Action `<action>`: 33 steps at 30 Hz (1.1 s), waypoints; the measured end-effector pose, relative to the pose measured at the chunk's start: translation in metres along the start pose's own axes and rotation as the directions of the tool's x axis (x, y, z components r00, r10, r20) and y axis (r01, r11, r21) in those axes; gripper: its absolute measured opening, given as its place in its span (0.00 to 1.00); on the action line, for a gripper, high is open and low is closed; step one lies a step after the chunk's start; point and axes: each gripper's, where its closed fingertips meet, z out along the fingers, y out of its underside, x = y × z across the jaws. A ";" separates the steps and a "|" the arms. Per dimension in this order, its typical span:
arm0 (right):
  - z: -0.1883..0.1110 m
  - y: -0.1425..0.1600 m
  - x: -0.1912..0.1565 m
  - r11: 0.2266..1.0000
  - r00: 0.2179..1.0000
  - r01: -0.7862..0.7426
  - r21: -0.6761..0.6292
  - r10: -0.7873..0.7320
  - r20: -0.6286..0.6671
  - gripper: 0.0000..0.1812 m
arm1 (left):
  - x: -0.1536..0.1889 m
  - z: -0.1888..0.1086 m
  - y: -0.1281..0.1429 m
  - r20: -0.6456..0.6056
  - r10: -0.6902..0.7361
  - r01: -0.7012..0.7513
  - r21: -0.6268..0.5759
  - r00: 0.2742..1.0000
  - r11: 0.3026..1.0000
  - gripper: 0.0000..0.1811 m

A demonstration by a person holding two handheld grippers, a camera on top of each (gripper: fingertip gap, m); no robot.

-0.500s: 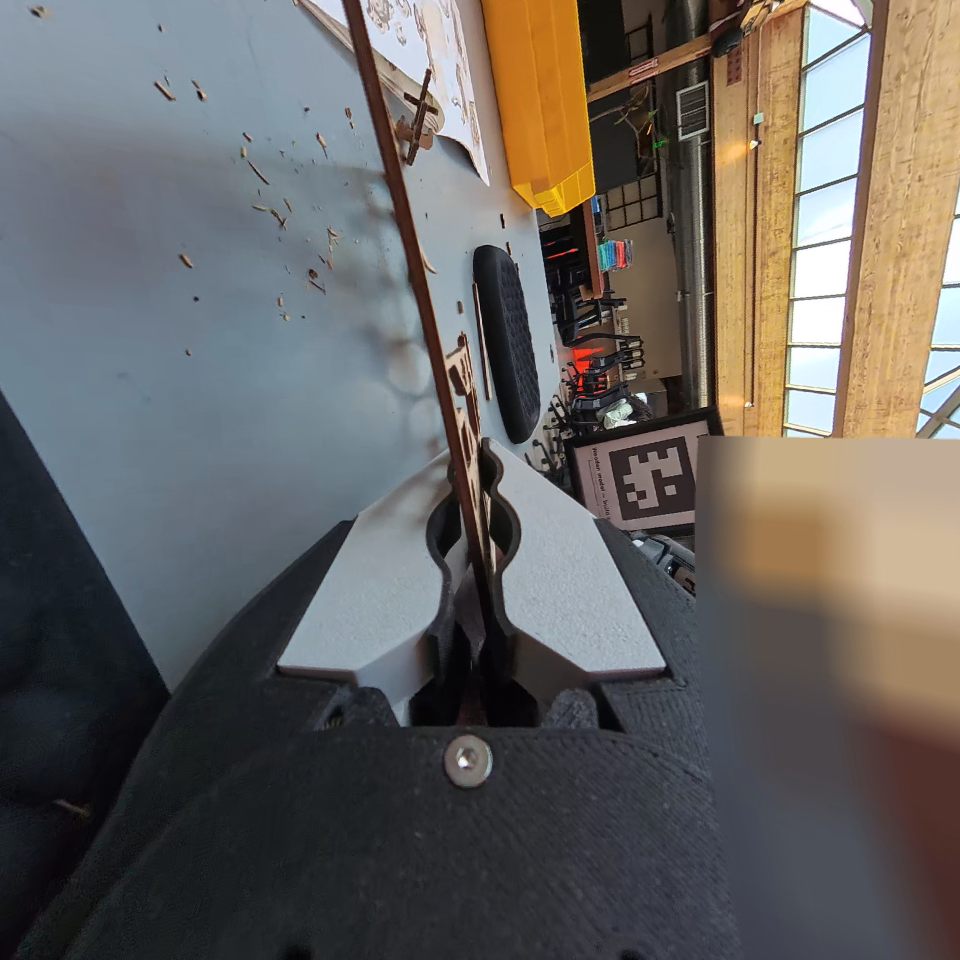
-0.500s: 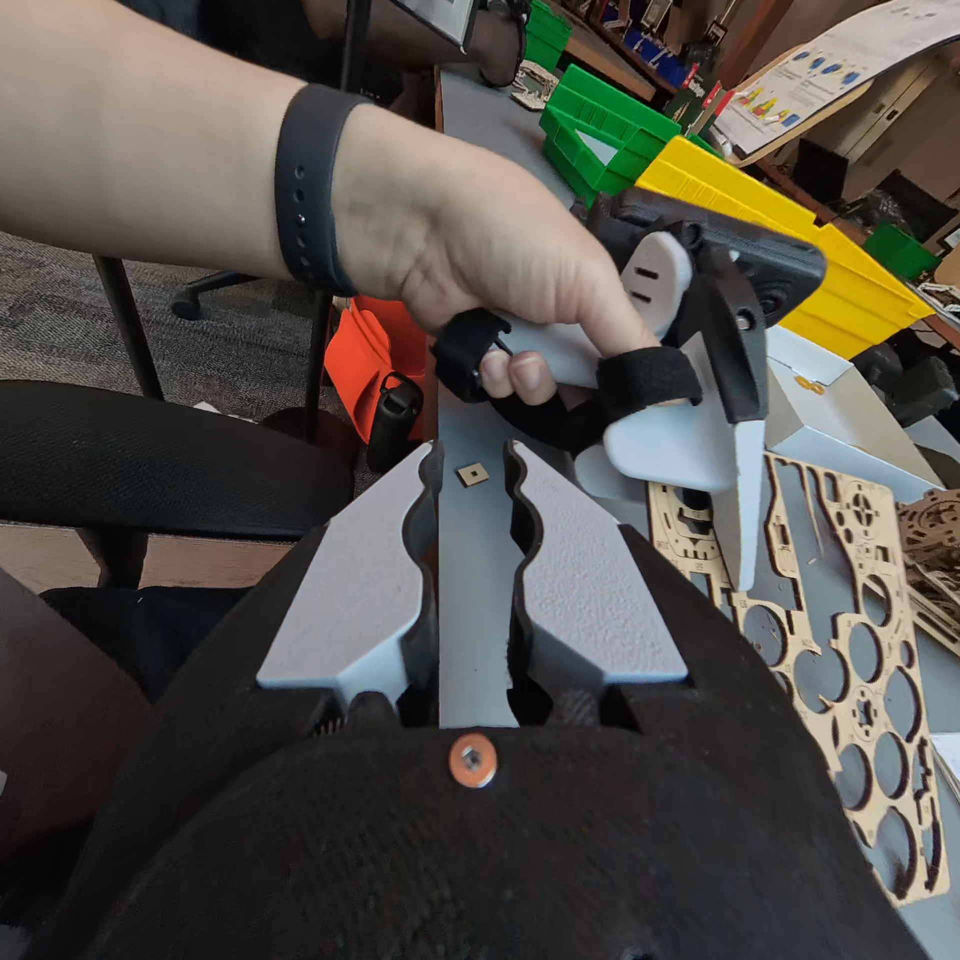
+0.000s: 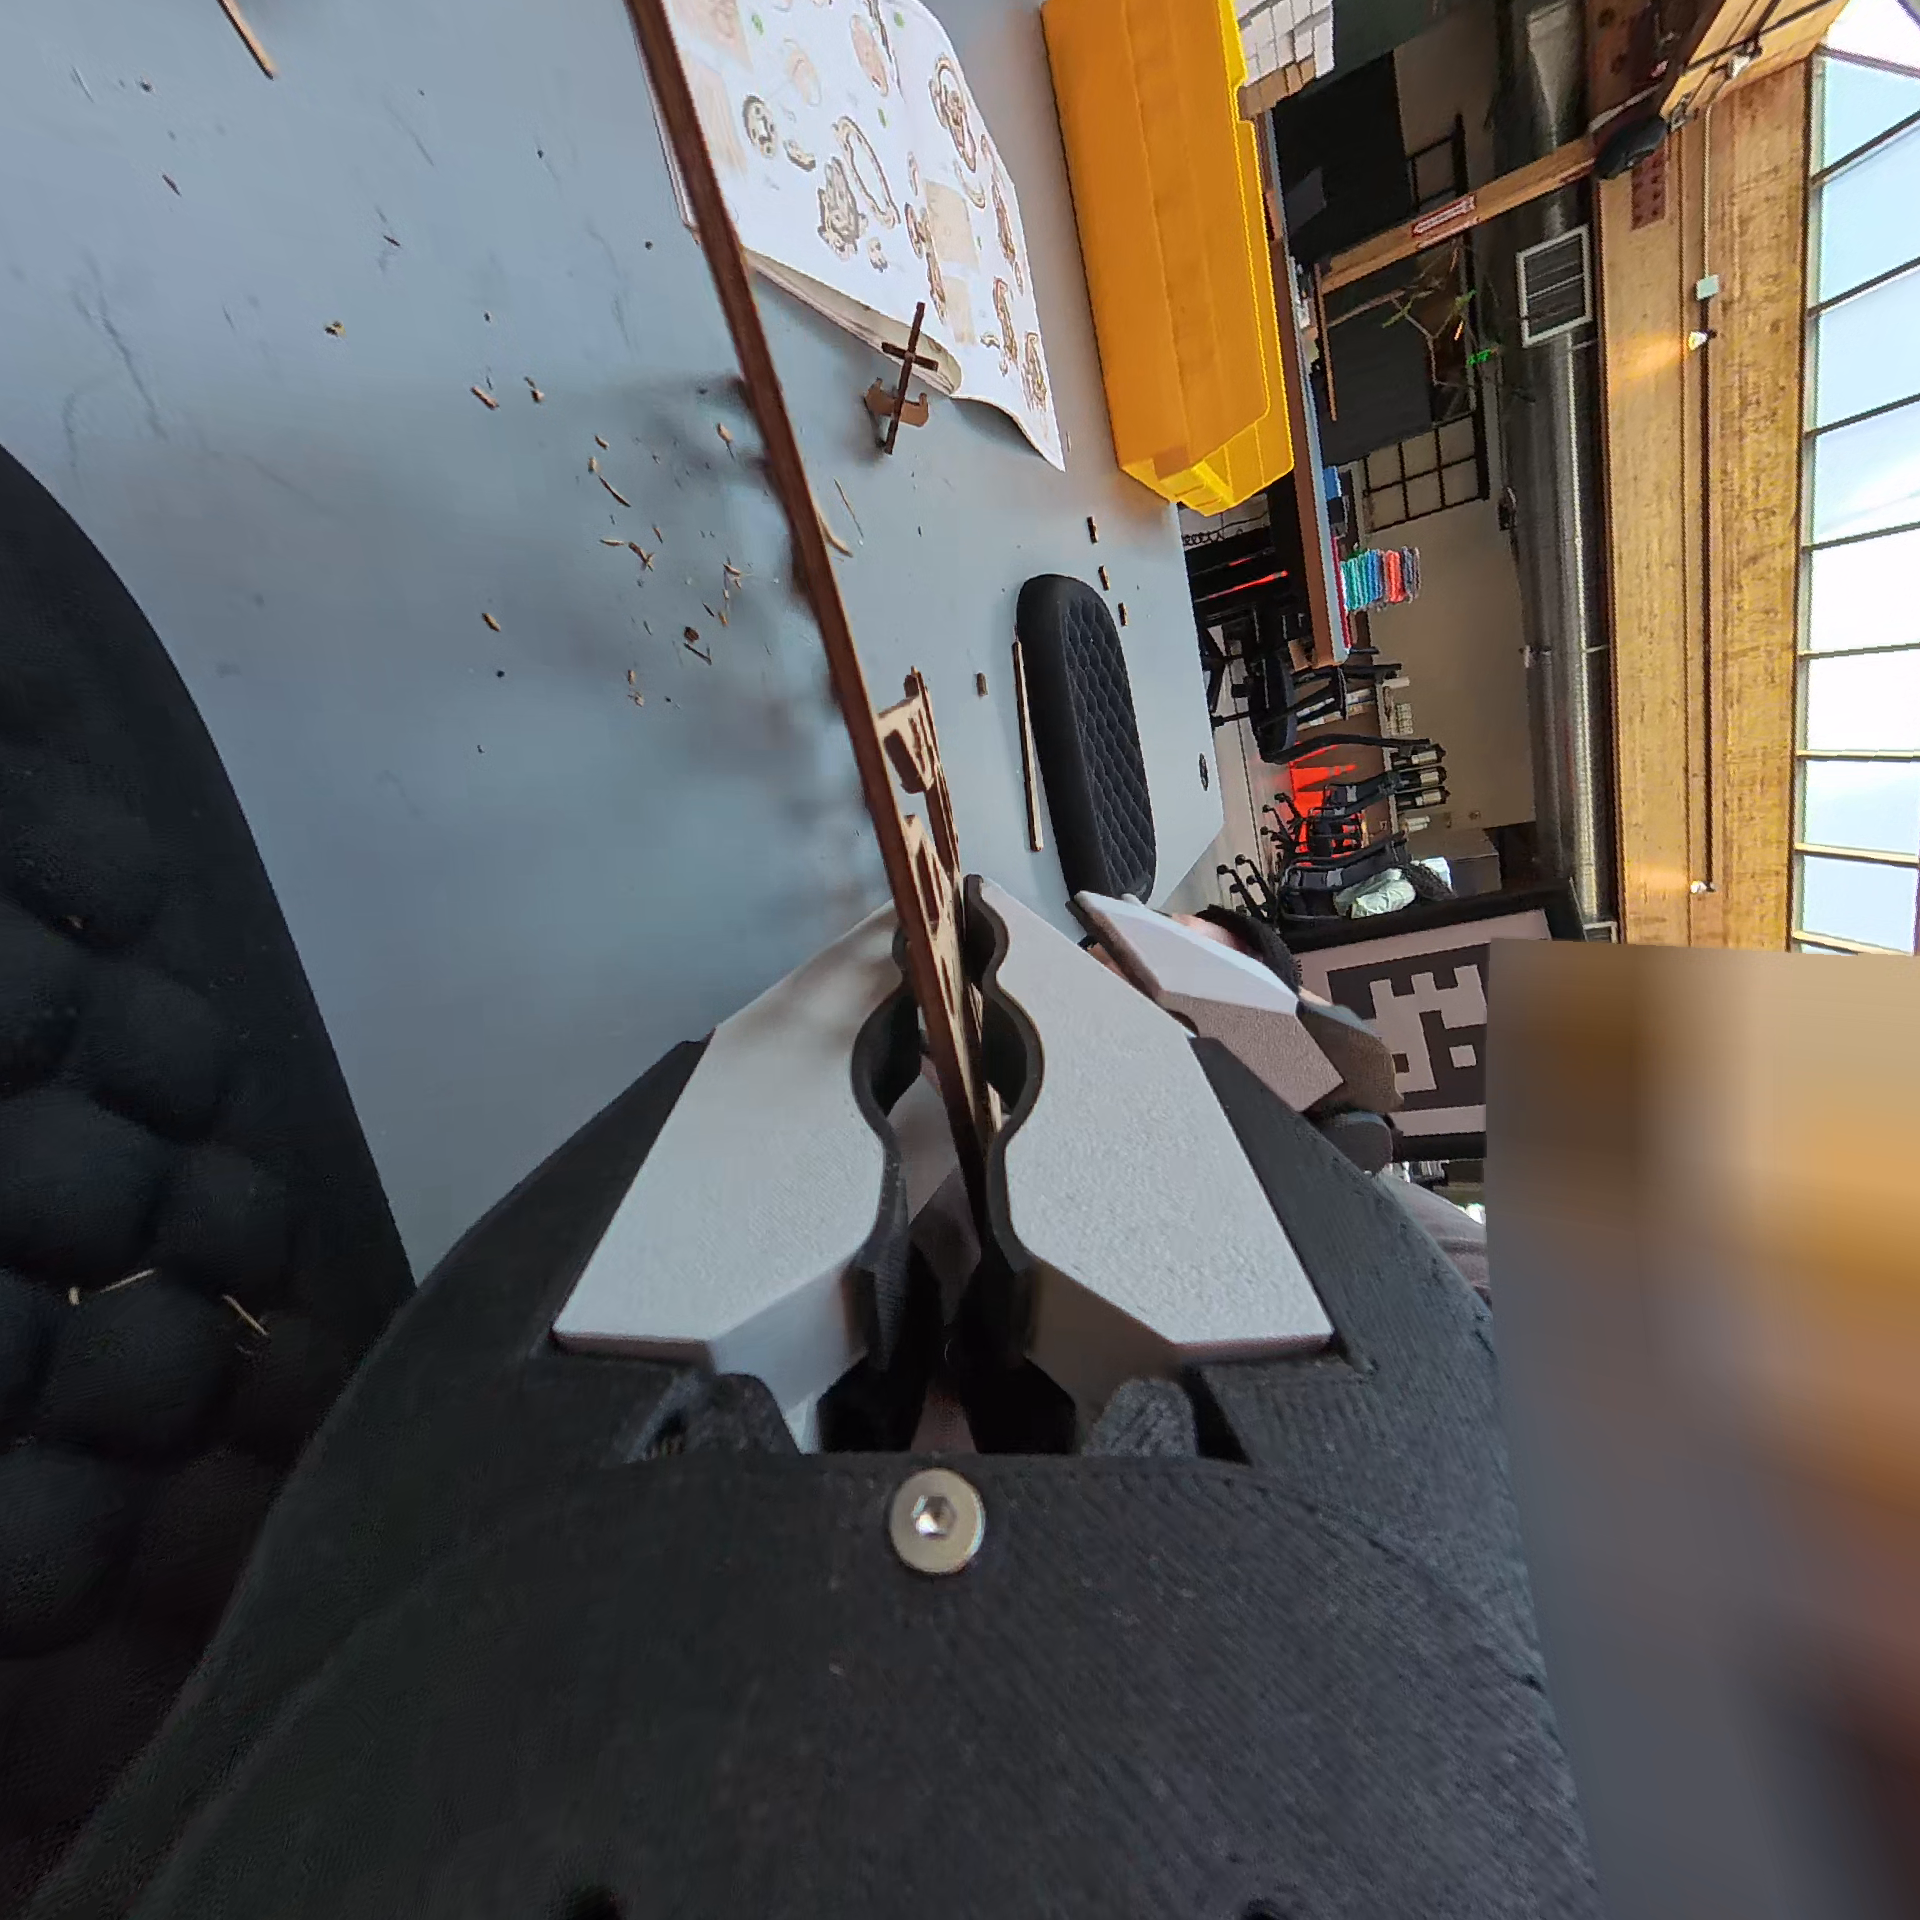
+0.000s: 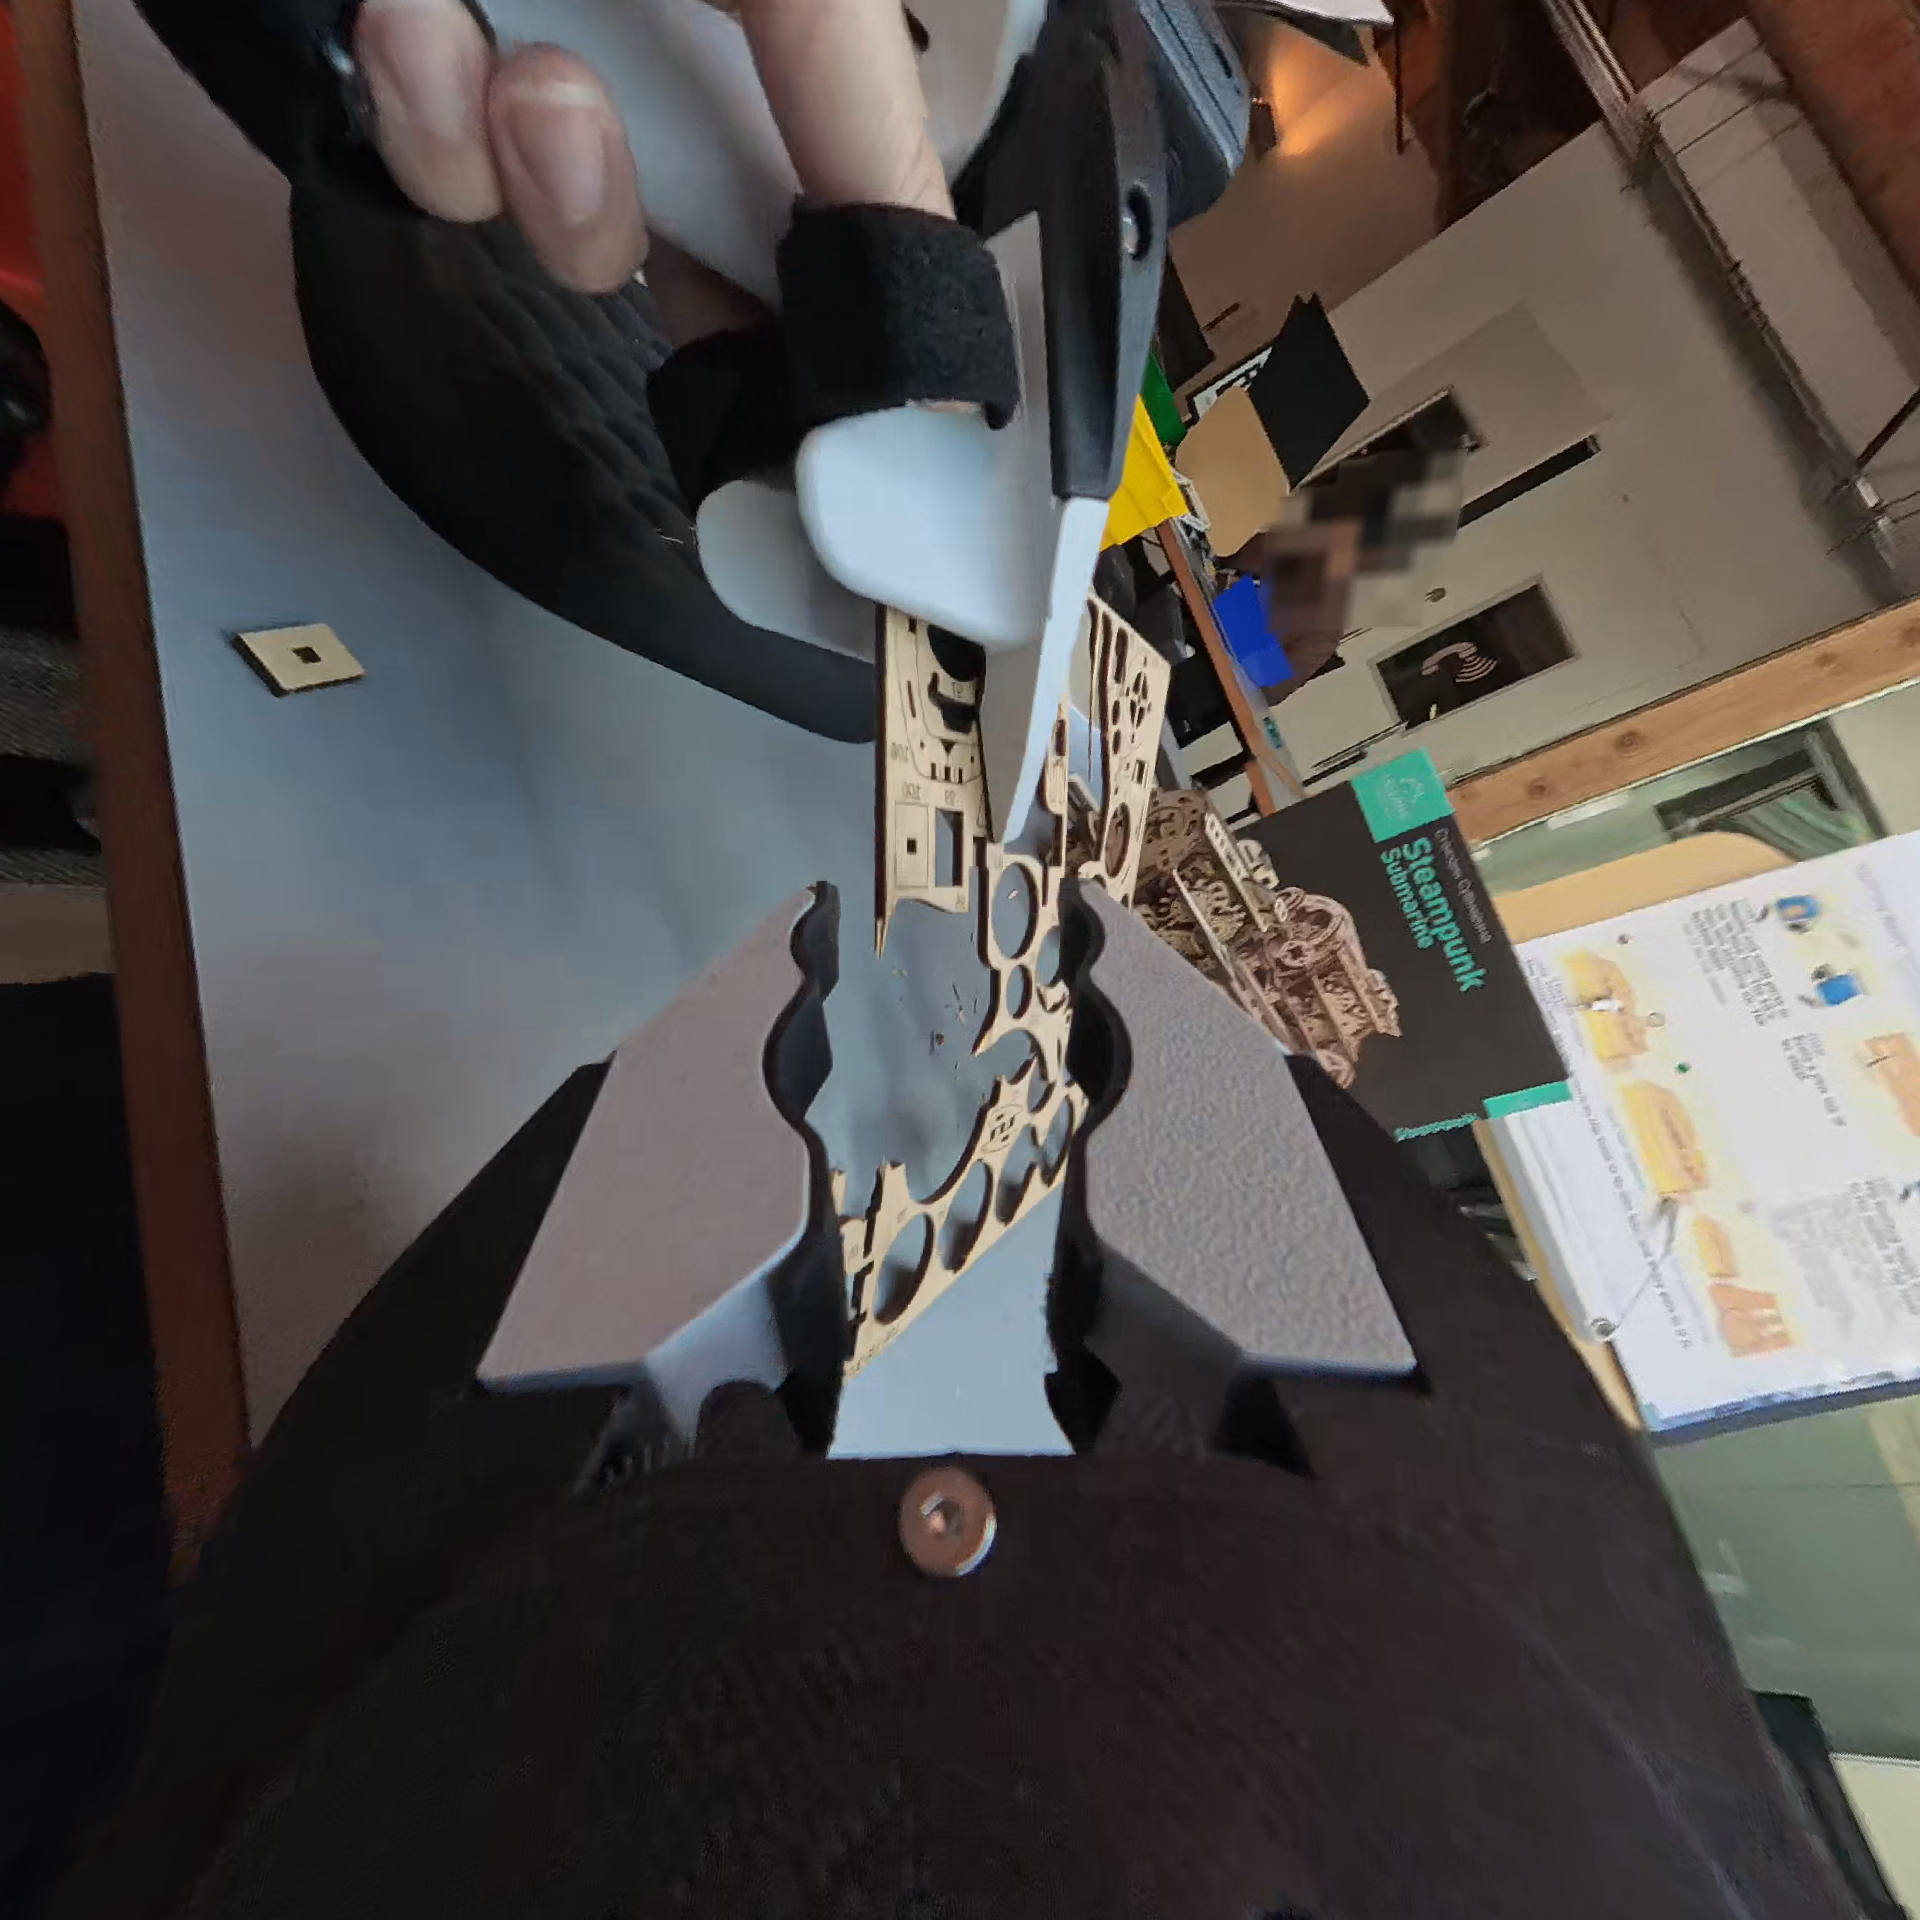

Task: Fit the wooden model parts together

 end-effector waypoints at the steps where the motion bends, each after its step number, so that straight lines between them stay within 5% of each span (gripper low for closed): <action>1: 0.005 -0.004 -0.003 0.999 0.999 0.050 0.001 -0.050 0.001 0.22 | 0.000 0.000 0.000 0.010 -0.005 0.005 0.004 1.000 1.000 0.01; 8: 0.009 -0.014 0.012 0.997 0.995 0.081 0.006 -0.081 -0.066 0.00 | 0.012 -0.005 0.000 -0.055 -0.049 0.050 0.021 0.997 0.999 0.10; 12: 0.003 -0.010 0.036 1.000 0.998 0.027 0.012 -0.026 -0.062 0.01 | 0.027 -0.023 -0.013 -0.154 -0.030 0.044 0.087 0.988 0.995 0.09; 17: 0.002 -0.012 0.060 0.997 0.999 -0.031 0.070 0.032 -0.008 0.00 | 0.036 -0.057 -0.027 -0.206 0.023 0.016 0.186 0.978 0.982 0.20; 23: 0.009 -0.022 0.133 0.962 0.969 -0.241 0.131 0.231 0.088 0.00 | 0.025 -0.120 -0.050 -0.183 0.189 -0.096 0.426 0.965 0.900 0.25; 28: 0.014 -0.062 0.180 0.809 0.814 -0.557 0.188 0.486 0.319 0.01 | 0.001 -0.144 -0.063 -0.106 0.303 -0.207 0.519 0.947 0.829 0.36; 33: 0.033 -0.125 0.189 0.567 0.516 -0.813 0.133 0.595 0.616 0.00 | 0.007 -0.162 -0.074 -0.179 0.429 -0.269 0.556 0.885 0.787 0.45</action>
